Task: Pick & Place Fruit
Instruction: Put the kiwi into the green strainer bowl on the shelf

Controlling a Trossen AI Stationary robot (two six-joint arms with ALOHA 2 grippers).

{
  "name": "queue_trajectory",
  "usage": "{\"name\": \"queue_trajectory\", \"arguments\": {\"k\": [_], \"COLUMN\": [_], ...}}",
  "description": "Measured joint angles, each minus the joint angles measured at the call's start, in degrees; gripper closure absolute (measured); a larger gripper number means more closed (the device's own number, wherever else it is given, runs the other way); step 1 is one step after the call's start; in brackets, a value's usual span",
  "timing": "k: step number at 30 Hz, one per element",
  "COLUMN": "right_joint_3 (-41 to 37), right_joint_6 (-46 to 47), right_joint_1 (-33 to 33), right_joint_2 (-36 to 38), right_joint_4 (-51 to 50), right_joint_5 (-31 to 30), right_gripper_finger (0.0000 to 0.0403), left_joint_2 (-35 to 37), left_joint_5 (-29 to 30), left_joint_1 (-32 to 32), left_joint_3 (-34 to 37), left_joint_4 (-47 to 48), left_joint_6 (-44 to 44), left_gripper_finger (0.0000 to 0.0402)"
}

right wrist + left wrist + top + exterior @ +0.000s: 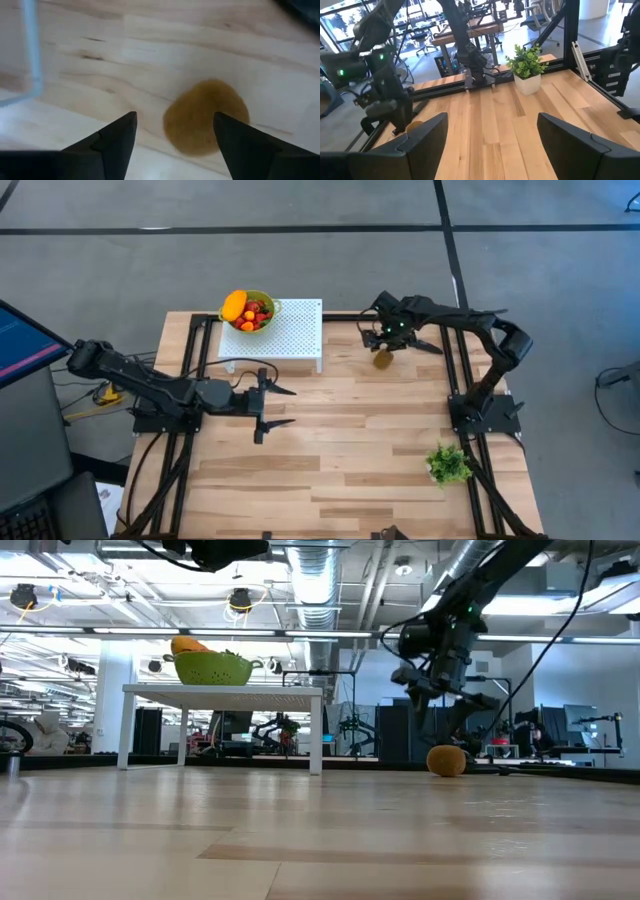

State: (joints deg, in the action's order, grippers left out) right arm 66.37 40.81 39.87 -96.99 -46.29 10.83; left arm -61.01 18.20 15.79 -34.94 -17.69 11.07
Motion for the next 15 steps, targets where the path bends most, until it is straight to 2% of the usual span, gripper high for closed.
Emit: {"name": "queue_trajectory", "arguments": {"k": [10,15], "right_joint_3": [0.1,0.4], "right_joint_6": [0.6,-6.9], "right_joint_1": [1.1,1.0], "right_joint_2": [-10.8,-13.8], "right_joint_4": [0.1,-2.3], "right_joint_5": [1.3,4.5], "right_gripper_finger": [0.0136,0.0137], "left_joint_2": [0.0,0.0], "left_joint_5": [0.1,0.3], "left_joint_1": [0.0,0.0], "left_joint_3": [0.0,0.0], "left_joint_4": [0.0,0.0], "left_joint_6": [0.0,0.0], "left_gripper_finger": [0.01,0.01]}}
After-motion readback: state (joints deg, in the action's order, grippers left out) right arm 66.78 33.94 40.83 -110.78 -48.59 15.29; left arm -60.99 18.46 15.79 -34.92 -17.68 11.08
